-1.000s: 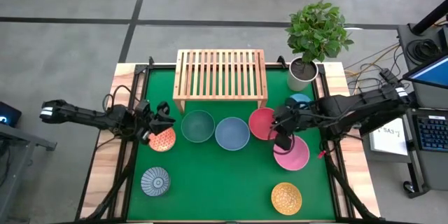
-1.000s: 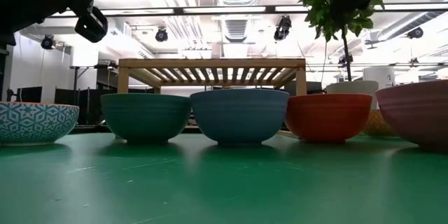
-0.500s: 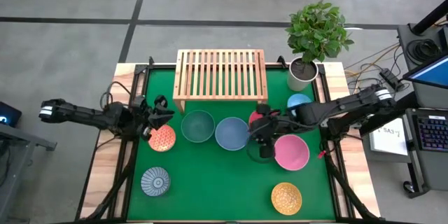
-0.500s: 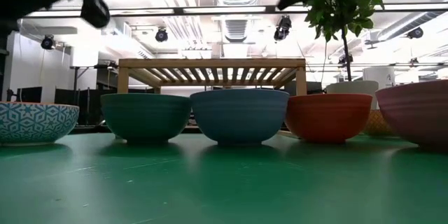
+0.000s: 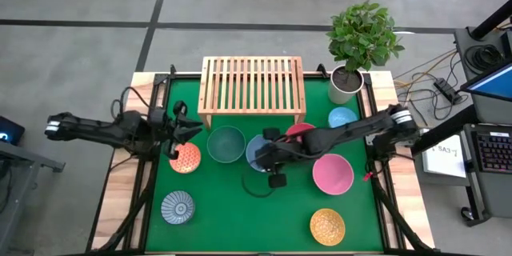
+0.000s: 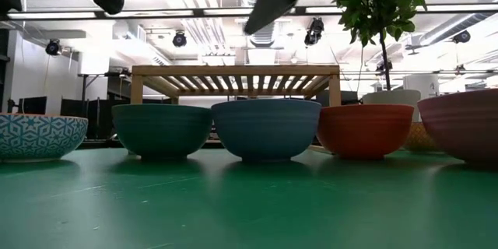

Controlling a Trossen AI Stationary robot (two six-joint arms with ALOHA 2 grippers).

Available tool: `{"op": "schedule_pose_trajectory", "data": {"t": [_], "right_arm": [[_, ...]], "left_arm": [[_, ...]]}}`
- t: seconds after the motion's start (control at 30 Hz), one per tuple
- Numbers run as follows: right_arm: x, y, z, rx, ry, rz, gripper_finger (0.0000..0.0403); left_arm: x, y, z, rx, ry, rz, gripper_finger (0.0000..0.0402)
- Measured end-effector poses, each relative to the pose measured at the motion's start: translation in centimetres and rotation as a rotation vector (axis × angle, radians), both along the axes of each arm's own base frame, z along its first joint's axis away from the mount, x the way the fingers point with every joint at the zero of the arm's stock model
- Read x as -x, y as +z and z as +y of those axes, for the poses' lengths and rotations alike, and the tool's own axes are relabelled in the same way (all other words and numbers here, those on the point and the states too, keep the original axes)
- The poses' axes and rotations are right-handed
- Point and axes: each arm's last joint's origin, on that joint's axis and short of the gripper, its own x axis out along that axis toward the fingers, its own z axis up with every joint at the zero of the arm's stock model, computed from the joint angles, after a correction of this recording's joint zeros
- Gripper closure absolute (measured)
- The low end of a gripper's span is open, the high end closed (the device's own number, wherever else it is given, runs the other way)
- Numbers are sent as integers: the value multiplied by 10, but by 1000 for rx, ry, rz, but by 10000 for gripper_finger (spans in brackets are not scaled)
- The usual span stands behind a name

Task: Place and stack bowls onto a shelf
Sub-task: Put the large green bowl on the shelf

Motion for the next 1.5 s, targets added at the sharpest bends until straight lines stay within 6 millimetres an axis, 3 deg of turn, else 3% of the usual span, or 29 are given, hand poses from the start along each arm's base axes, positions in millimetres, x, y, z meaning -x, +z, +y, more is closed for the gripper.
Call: {"op": "schedule_pose_trajectory", "data": {"t": [0.37,0.87,1.03,1.1,1.27,1.5], "right_arm": [[-53,-21,-4,99,-37,-10,319],[-100,-30,-1,96,-59,-58,321],[-107,-33,2,94,36,-42,381],[-108,-35,2,115,45,-49,386],[-110,-35,-4,72,-41,-70,351],[-111,-36,-9,14,-94,-63,242]], "left_arm": [[6,9,1,-30,9,151,326],[8,12,1,-34,9,187,326],[10,13,1,-33,10,177,326],[11,14,1,-33,10,174,326],[16,15,2,-39,11,163,326],[21,16,2,-51,15,144,326]]}}
